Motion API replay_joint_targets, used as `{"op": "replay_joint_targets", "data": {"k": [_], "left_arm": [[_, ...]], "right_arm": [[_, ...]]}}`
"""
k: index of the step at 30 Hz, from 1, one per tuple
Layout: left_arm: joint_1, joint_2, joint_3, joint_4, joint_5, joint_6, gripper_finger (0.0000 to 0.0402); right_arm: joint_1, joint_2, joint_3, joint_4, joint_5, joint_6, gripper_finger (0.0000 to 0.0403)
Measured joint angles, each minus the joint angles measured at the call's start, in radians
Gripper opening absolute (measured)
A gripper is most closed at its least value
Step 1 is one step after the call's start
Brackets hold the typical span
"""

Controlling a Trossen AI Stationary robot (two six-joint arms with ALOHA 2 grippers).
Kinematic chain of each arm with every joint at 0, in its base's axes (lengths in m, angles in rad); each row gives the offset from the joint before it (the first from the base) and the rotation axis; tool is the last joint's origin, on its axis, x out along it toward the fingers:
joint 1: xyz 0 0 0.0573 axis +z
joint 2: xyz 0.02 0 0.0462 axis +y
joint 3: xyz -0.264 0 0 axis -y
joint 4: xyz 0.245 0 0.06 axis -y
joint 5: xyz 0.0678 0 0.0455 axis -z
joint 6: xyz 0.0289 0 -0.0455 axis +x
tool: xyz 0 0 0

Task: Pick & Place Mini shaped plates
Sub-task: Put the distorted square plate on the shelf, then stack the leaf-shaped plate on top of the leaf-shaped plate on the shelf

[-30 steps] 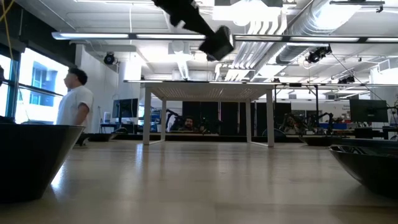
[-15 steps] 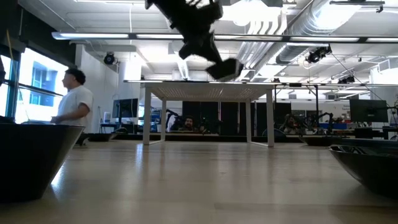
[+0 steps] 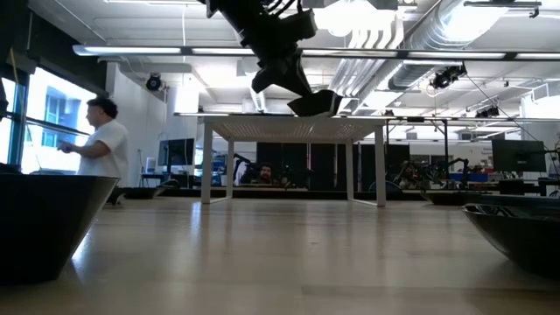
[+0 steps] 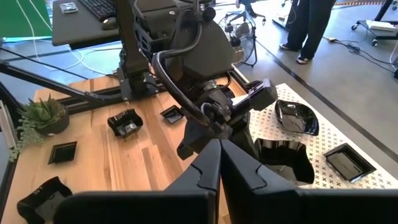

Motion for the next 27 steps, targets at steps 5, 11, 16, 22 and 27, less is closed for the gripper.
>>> {"op": "replay_joint_targets", "data": {"k": [5, 11, 16, 22, 27], "left_arm": [[0.0, 0.0, 0.0, 0.0, -0.007, 0.002, 0.0001], [0.0, 0.0, 0.0, 0.0, -0.023, 0.003, 0.0001], [0.0, 0.0, 0.0, 0.001, -0.023, 0.002, 0.0018], [0.0, 0.0, 0.0, 0.005, -0.033, 0.002, 0.0072], [0.0, 0.0, -0.001, 0.088, -0.128, 0.0, 0.0091]], "right_arm": [[0.0, 0.0, 0.0, -0.001, 0.0, -0.001, 0.0008], [0.0, -0.003, 0.0, -0.002, 0.0, -0.018, 0.0002], [0.0, -0.009, 0.0, -0.003, 0.014, -0.026, 0.0007], [0.0, -0.013, 0.0, -0.012, 0.018, -0.026, 0.0006], [0.0, -0.019, 0.0, -0.014, 0.03, -0.041, 0.0002]]}}
